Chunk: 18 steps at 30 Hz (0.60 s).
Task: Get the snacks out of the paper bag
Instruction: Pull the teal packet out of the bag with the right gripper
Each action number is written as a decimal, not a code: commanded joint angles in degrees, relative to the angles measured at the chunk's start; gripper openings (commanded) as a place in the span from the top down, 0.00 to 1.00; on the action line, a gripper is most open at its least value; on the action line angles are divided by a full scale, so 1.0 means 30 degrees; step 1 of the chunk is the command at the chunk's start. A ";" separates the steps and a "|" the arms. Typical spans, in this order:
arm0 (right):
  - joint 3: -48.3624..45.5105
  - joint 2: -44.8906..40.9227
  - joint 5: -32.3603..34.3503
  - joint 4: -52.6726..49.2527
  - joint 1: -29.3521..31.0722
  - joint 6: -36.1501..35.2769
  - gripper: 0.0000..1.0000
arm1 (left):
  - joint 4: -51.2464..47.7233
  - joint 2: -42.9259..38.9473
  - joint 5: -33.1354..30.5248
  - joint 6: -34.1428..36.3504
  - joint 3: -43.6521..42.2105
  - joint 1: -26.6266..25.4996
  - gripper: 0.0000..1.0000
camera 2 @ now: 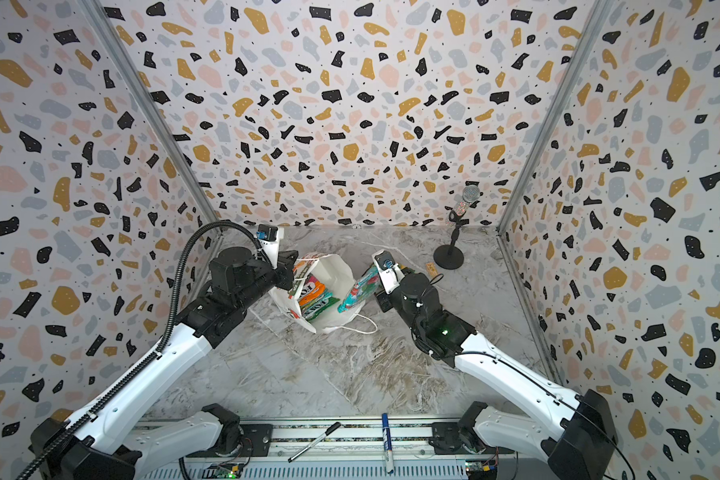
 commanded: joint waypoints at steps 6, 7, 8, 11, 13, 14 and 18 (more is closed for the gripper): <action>0.0308 -0.0778 -0.3781 -0.1692 -0.5192 0.3021 1.00 | 0.0498 -0.0244 -0.0103 0.0211 -0.0079 0.0024 1.00; 0.0227 -0.0554 -0.4271 -0.2029 -0.5874 0.3299 1.00 | 0.0513 -0.0252 -0.0120 0.0218 -0.0069 0.0024 1.00; 0.0168 -0.0267 -0.4756 -0.2349 -0.6497 0.3536 1.00 | 0.0529 -0.0257 -0.0156 0.0211 -0.0083 0.0024 1.00; -0.0328 0.0660 -0.5816 -0.2981 -0.7968 0.4107 1.00 | 0.0506 -0.0245 -0.0149 0.0211 -0.0076 0.0017 1.00; -0.0806 0.1136 -0.6625 -0.3047 -0.8733 0.4545 1.00 | 0.0528 -0.0245 -0.0148 0.0210 -0.0068 0.0019 1.00; -0.1046 0.1370 -0.7058 -0.2985 -0.9022 0.4772 1.00 | 0.0528 -0.0245 -0.0149 0.0218 -0.0077 0.0000 1.00; -0.1615 0.2569 -0.8621 -0.2870 -1.0184 0.5429 1.00 | 0.0528 -0.0215 -0.0149 0.0229 -0.0071 0.0021 1.00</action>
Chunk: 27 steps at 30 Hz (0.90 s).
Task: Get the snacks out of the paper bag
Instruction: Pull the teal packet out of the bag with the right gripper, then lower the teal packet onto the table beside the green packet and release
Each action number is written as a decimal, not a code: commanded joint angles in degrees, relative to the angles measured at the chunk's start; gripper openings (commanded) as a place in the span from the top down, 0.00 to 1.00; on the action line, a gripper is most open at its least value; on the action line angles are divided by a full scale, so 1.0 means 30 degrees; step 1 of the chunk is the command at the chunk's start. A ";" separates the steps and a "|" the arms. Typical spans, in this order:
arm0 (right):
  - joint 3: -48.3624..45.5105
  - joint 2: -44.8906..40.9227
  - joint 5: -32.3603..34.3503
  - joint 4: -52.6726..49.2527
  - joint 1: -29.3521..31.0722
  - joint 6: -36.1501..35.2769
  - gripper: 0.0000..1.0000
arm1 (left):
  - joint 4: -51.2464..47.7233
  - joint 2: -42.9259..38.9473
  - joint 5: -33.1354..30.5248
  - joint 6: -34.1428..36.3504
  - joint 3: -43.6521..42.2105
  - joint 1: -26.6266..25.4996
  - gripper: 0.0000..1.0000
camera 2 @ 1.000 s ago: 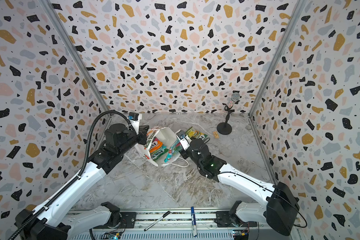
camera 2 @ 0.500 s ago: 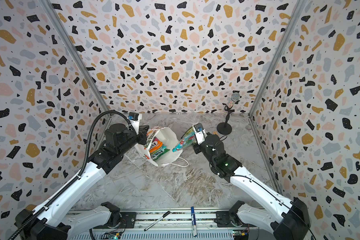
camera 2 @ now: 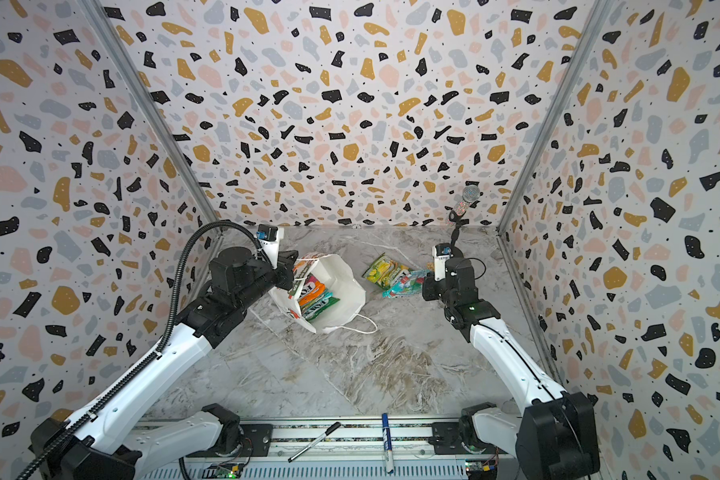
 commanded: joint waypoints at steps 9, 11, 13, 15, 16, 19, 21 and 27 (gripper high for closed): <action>-0.0511 0.3222 -0.3436 -0.0650 -0.2885 0.2161 1.00 | 0.0498 -0.0230 -0.0186 0.0269 -0.0078 0.0024 1.00; -0.0610 0.3559 -0.3218 -0.0732 -0.3307 0.2377 1.00 | 0.0494 -0.0211 -0.0186 0.0255 -0.0072 0.0024 1.00; -0.0613 0.3859 -0.2955 -0.0884 -0.3722 0.2668 1.00 | 0.0498 -0.0196 -0.0160 0.0263 -0.0070 0.0024 1.00; -0.0556 0.4125 -0.2921 -0.0980 -0.4056 0.2918 1.00 | 0.0498 -0.0169 -0.0179 0.0253 -0.0072 0.0010 1.00; -0.0532 0.4249 -0.2961 -0.0999 -0.4165 0.2937 1.00 | 0.0484 -0.0186 -0.0185 0.0262 -0.0076 0.0009 1.00; -0.0437 0.4472 -0.2941 -0.1197 -0.4252 0.2846 1.00 | 0.0498 -0.0159 -0.0186 0.0269 -0.0087 0.0024 1.00; -0.0406 0.4497 -0.2968 -0.1339 -0.4304 0.2848 1.00 | 0.0495 -0.0157 -0.0186 0.0286 -0.0069 0.0017 1.00; -0.0348 0.4524 -0.3356 -0.1666 -0.4430 0.2732 1.00 | 0.0469 -0.0157 -0.0215 0.0327 -0.0069 0.0001 1.00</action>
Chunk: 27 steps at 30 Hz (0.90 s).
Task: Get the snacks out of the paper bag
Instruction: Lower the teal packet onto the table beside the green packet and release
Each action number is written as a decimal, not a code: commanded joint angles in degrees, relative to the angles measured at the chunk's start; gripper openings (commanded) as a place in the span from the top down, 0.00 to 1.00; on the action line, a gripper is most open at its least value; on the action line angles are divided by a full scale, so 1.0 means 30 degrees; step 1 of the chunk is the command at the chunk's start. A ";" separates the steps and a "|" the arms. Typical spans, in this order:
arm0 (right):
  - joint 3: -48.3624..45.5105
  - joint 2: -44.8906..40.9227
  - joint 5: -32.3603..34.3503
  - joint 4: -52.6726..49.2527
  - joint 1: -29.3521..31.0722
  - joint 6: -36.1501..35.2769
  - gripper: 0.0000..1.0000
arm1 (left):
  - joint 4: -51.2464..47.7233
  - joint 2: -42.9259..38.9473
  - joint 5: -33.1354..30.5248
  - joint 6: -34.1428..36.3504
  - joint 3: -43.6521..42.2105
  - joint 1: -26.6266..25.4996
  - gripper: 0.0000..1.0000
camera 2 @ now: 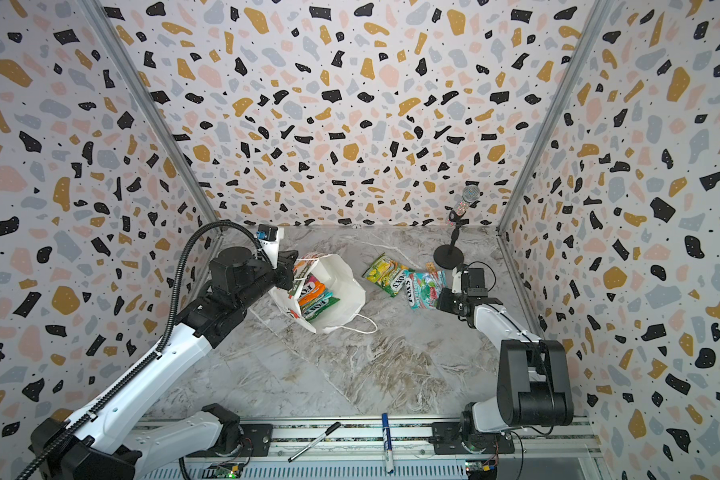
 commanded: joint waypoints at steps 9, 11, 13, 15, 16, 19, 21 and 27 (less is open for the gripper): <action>-0.0069 -0.0049 -0.2893 -0.0314 -0.0303 0.0092 0.99 | 0.0466 -0.0149 -0.0178 0.0304 -0.0040 0.0020 1.00; -0.0091 -0.0026 -0.3760 -0.0242 -0.0293 0.0242 0.96 | 0.0467 -0.0154 -0.0178 0.0295 -0.0057 0.0012 1.00; -0.0252 -0.0037 -0.4170 -0.0077 -0.0299 0.0374 0.92 | 0.0469 -0.0186 -0.0178 0.0299 -0.0039 0.0023 1.00; -0.0405 -0.0089 -0.4169 0.0043 -0.0306 0.0433 0.88 | 0.0465 -0.0186 -0.0178 0.0307 -0.0043 0.0024 1.00; -0.0494 -0.0175 -0.3975 0.0094 -0.0304 0.0466 0.87 | 0.0455 -0.0214 -0.0179 0.0313 -0.0039 0.0023 1.00; -0.0619 -0.0521 -0.3463 0.0066 -0.0304 0.0443 0.83 | 0.0469 -0.0204 -0.0178 0.0301 -0.0050 0.0024 1.00; -0.0569 -0.0704 -0.3284 -0.0038 -0.0291 0.0343 0.79 | 0.0469 -0.0197 -0.0178 0.0303 -0.0040 0.0017 1.00; -0.0343 -0.1433 -0.0595 -0.0602 -0.0300 -0.0027 0.56 | 0.0452 -0.0201 -0.0208 0.0312 -0.0047 0.0023 1.00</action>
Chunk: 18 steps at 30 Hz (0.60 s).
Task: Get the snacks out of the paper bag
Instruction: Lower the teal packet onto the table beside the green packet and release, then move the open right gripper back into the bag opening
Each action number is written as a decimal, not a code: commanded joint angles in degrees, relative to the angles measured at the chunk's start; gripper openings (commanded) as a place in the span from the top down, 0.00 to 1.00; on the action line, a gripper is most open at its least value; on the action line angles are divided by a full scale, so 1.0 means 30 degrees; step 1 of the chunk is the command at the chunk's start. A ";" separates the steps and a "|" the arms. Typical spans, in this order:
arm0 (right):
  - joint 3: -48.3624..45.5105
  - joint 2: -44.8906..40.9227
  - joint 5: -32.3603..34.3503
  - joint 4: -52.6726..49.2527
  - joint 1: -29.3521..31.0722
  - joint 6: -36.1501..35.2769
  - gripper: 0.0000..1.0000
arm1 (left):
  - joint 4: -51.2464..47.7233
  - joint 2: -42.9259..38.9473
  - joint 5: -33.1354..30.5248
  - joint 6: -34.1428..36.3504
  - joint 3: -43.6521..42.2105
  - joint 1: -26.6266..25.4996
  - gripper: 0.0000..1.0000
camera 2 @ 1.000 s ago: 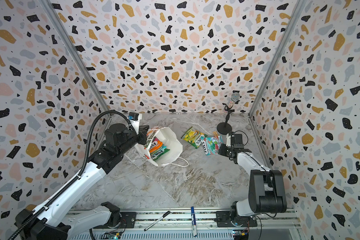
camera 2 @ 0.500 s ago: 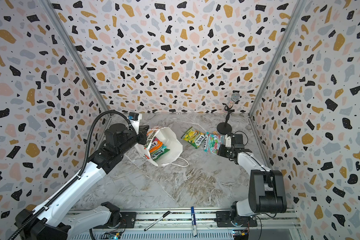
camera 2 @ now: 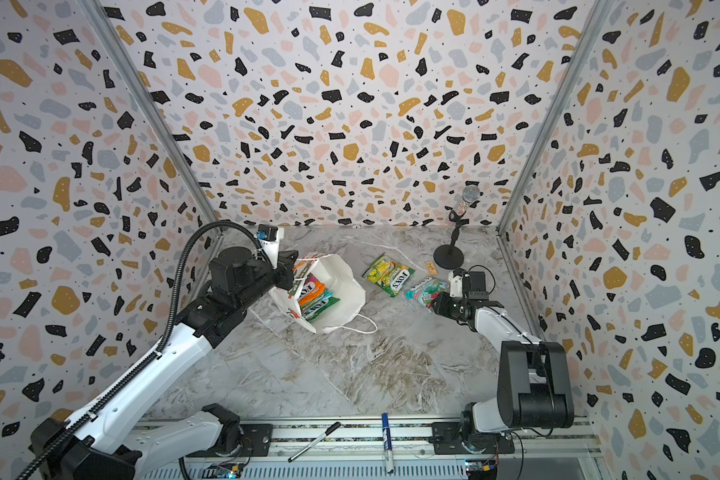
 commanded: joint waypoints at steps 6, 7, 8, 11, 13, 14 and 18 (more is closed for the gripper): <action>0.0291 -0.2406 0.3961 -0.0743 0.0070 -0.0886 0.49 | 0.0453 -0.0206 -0.0193 0.0343 -0.0040 0.0024 1.00; 0.0150 -0.2676 0.3602 -0.0454 0.0189 -0.1019 0.48 | 0.0467 -0.0211 -0.0180 0.0330 -0.0039 0.0002 1.00; 0.0004 -0.2986 0.3115 -0.0037 0.0328 -0.1105 0.48 | 0.0462 -0.0220 -0.0157 0.0337 -0.0049 0.0006 1.00; -0.0168 -0.3609 0.1335 0.0951 0.1389 -0.1709 0.48 | 0.0471 -0.0215 -0.0049 0.0339 -0.0068 -0.0001 1.00; -0.0140 -0.3863 0.0149 0.1600 0.2418 -0.2073 0.48 | 0.0492 -0.0245 0.0055 0.0365 -0.0069 0.0008 1.00; -0.0097 -0.3941 -0.0350 0.1966 0.3031 -0.2167 0.48 | 0.0497 -0.0245 0.0107 0.0372 -0.0074 0.0006 1.00; 0.0256 -0.4157 -0.1595 0.3253 0.5606 -0.2331 0.49 | 0.0528 -0.0299 0.0305 0.0487 -0.0102 0.0024 1.00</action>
